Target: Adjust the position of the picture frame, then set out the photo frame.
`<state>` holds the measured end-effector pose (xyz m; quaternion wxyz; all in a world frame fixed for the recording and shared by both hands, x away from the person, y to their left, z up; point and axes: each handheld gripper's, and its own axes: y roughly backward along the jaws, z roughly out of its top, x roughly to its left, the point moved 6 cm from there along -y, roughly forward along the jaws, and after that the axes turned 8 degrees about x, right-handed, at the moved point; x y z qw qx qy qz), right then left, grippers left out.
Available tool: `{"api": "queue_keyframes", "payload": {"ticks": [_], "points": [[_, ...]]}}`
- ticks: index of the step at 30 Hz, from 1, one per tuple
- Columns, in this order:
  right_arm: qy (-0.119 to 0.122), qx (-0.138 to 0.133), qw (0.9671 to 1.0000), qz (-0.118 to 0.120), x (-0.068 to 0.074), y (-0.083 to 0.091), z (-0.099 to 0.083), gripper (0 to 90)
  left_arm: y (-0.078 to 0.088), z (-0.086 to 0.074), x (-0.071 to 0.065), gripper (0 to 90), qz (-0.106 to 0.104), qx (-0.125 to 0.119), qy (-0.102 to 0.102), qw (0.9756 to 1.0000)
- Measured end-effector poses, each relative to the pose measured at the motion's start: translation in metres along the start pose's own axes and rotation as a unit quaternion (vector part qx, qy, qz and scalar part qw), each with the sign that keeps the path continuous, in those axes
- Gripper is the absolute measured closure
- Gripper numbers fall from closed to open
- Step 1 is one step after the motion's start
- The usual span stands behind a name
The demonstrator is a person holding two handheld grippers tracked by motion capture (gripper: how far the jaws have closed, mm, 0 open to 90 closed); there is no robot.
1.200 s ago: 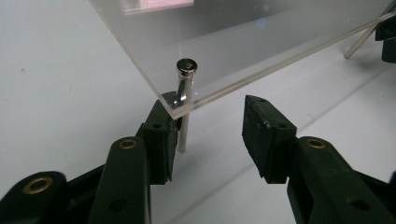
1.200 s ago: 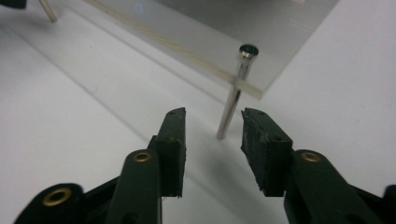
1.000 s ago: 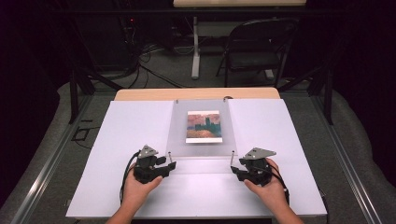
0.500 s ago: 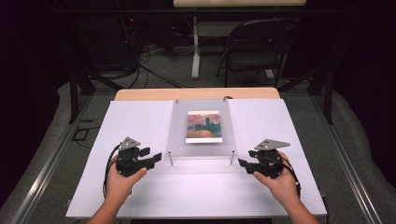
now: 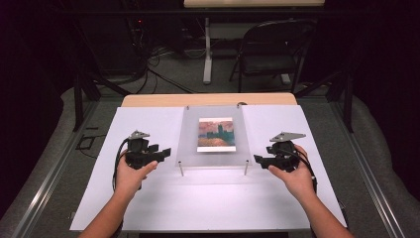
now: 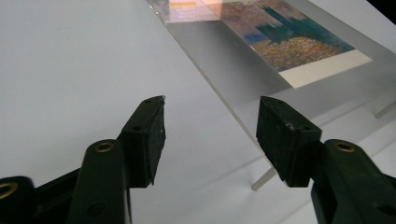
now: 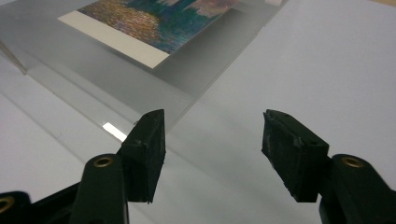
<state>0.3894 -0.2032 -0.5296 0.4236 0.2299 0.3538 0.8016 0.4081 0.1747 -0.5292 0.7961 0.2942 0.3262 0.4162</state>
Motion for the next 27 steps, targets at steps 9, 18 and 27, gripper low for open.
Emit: {"api": "queue_keyframes", "payload": {"ticks": [9,18,27], "points": [[-0.009,-0.005,0.9999,0.014,-0.006,-0.01,0.017,38.2,-0.014,0.017,0.006,37.0,-0.018,0.022,0.02,0.9994],[-0.018,-0.003,0.9998,0.008,-0.016,-0.02,0.038,39.8,-0.025,0.036,0.007,44.1,-0.008,0.035,0.016,0.9992],[-0.006,0.02,0.9998,0.001,-0.021,-0.035,0.05,46.0,-0.032,0.056,0.0,51.7,-0.005,0.037,-0.002,0.9993]]}}
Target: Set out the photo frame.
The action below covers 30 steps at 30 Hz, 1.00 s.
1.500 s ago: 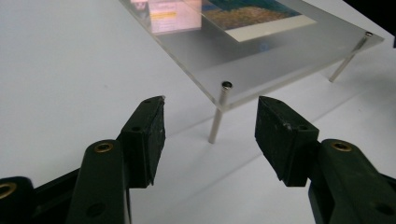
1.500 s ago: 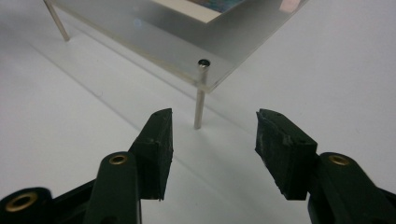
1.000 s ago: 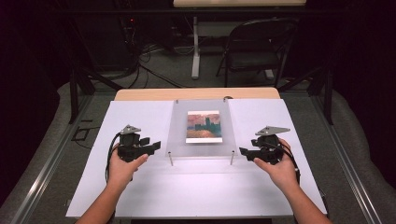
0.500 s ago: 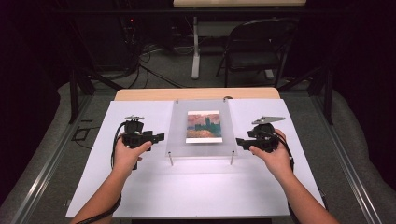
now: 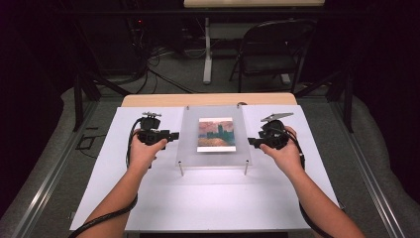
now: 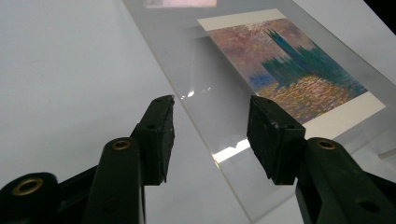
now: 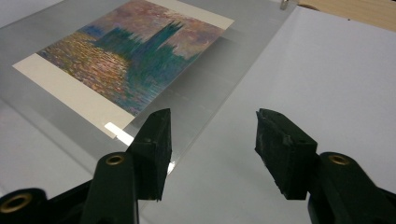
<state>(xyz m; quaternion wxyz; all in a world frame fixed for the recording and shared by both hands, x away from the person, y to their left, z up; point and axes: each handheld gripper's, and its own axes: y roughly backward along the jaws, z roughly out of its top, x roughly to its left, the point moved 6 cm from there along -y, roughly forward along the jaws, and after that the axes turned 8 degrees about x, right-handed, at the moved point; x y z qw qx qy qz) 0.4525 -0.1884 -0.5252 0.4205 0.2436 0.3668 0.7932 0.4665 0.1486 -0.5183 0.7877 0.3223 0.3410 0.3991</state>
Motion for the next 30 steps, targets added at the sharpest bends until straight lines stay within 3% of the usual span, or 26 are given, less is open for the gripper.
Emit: {"api": "queue_keyframes", "payload": {"ticks": [14,21,30], "points": [[0.016,-0.008,0.9998,-0.002,0.004,-0.006,0.027,47.7,-0.005,0.022,0.002,51.4,0.011,-0.008,0.007,0.9999],[-0.002,-0.011,0.9999,0.004,0.001,-0.013,0.034,46.7,-0.012,0.027,0.007,49.9,0.01,-0.006,0.019,0.9997],[-0.029,-0.005,0.9995,0.015,-0.011,-0.035,0.038,43.9,-0.033,0.032,0.009,48.1,0.011,0.007,0.026,0.9996]]}}
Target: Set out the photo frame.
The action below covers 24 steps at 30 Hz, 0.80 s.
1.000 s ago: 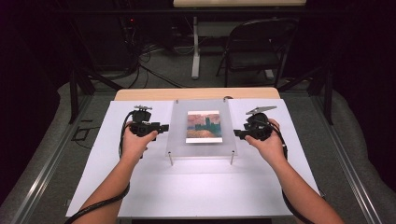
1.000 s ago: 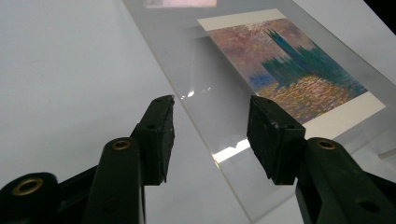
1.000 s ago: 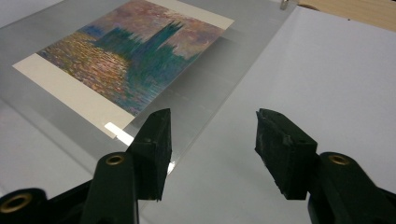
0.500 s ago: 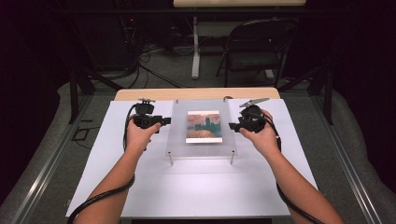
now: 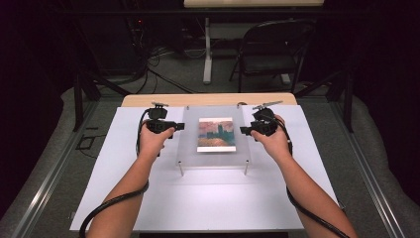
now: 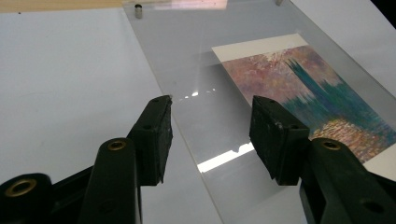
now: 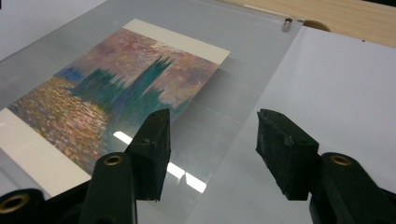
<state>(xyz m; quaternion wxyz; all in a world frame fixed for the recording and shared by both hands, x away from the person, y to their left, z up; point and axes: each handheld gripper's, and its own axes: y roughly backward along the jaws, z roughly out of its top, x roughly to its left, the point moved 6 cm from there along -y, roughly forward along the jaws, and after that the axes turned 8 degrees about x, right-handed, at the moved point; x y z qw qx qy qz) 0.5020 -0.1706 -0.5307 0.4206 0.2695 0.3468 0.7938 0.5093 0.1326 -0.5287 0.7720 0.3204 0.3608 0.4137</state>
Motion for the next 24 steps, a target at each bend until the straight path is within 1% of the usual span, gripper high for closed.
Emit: {"api": "queue_keyframes", "payload": {"ticks": [2,3,6,7,8,10,12,13,15,18,19,21,24], "points": [[-0.013,0.001,0.9999,0.007,-0.002,-0.005,0.001,43.4,-0.006,0.0,0.0,47.8,0.0,0.003,0.001,1.0],[-0.018,0.001,0.9998,0.008,-0.003,-0.007,0.001,43.3,-0.009,0.0,0.001,47.6,0.0,0.011,0.002,0.9999],[-0.029,0.009,0.9995,0.013,-0.006,-0.014,-0.001,42.3,-0.017,-0.001,0.002,47.0,0.003,0.019,0.007,0.9998],[-0.031,0.011,0.9994,0.015,-0.007,-0.016,-0.002,42.2,-0.02,-0.001,0.002,46.6,0.004,0.017,0.012,0.9998],[-0.034,0.014,0.9992,0.018,-0.008,-0.018,-0.004,42.1,-0.022,-0.002,0.002,46.3,0.001,0.02,0.013,0.9997],[-0.04,0.021,0.9987,0.021,-0.008,-0.021,-0.008,41.7,-0.025,-0.002,0.002,45.7,-0.003,0.021,0.019,0.9996],[-0.043,0.024,0.9984,0.026,-0.008,-0.024,-0.01,41.1,-0.029,-0.004,0.001,44.8,-0.008,0.026,0.022,0.9994],[-0.049,0.025,0.9981,0.029,-0.008,-0.024,-0.011,40.7,-0.031,-0.006,0.0,44.5,-0.009,0.03,0.022,0.9992],[-0.057,0.027,0.9974,0.036,-0.008,-0.025,-0.012,40.0,-0.034,-0.007,0.0,44.2,-0.009,0.032,0.023,0.9992],[-0.069,0.033,0.9961,0.045,-0.009,-0.025,-0.013,39.2,-0.036,-0.01,-0.001,43.4,-0.016,0.04,0.026,0.9988],[-0.069,0.033,0.996,0.047,-0.009,-0.025,-0.013,39.0,-0.037,-0.011,-0.001,42.6,-0.016,0.039,0.029,0.9987],[-0.073,0.039,0.9952,0.052,-0.008,-0.026,-0.014,38.9,-0.038,-0.012,0.0,42.5,-0.018,0.042,0.029,0.9985],[-0.075,0.044,0.9946,0.058,-0.006,-0.027,-0.014,38.9,-0.039,-0.013,0.001,42.2,-0.025,0.038,0.037,0.9983]]}}
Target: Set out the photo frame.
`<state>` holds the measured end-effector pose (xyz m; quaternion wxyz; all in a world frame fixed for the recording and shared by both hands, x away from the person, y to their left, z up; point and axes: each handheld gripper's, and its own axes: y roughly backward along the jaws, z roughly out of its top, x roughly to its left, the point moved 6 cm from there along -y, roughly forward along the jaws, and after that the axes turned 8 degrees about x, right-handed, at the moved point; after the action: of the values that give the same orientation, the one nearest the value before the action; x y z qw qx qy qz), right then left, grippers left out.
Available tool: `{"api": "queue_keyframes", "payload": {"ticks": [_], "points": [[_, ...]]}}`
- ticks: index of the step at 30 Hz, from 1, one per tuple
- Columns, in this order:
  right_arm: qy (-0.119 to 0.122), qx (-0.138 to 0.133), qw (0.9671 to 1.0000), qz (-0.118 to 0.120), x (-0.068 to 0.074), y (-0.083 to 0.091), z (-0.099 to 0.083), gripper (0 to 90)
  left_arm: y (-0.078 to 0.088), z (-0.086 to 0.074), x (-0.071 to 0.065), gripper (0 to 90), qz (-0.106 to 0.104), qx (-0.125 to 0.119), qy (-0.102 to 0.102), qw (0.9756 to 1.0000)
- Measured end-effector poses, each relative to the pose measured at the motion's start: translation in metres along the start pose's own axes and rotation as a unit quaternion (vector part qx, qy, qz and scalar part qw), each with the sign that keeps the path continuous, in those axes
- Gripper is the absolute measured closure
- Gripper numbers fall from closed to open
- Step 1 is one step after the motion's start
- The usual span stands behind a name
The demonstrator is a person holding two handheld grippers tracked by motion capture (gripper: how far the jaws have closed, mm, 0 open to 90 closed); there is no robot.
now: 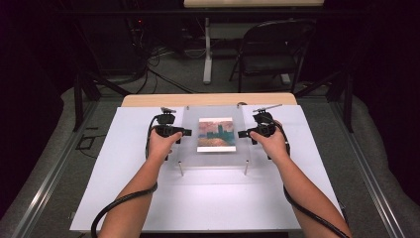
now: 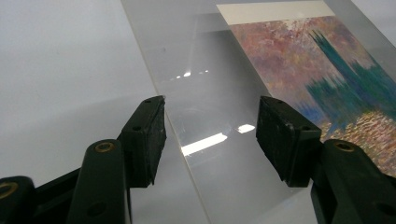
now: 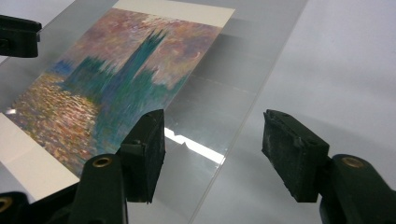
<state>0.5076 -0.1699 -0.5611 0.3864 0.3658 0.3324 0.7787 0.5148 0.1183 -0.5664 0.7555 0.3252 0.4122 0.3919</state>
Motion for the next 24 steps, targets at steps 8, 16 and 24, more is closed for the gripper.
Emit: {"api": "queue_keyframes", "payload": {"ticks": [8,16,24], "points": [[-0.009,0.007,0.9998,0.015,0.005,-0.0042,-0.0007,38.7,-0.0013,-0.0024,0.0006,39.2,-0.016,0.0,0.012,0.9998],[-0.017,0.008,0.9997,0.017,0.006,-0.0065,-0.0007,35.6,-0.0028,-0.0034,-0.0009,35.3,-0.017,0.003,0.012,0.9998],[-0.025,0.006,0.9994,0.022,0.0054,-0.0081,-0.0012,34.2,-0.0039,-0.0039,-0.0024,31.8,-0.024,0.013,0.015,0.9995]]}}
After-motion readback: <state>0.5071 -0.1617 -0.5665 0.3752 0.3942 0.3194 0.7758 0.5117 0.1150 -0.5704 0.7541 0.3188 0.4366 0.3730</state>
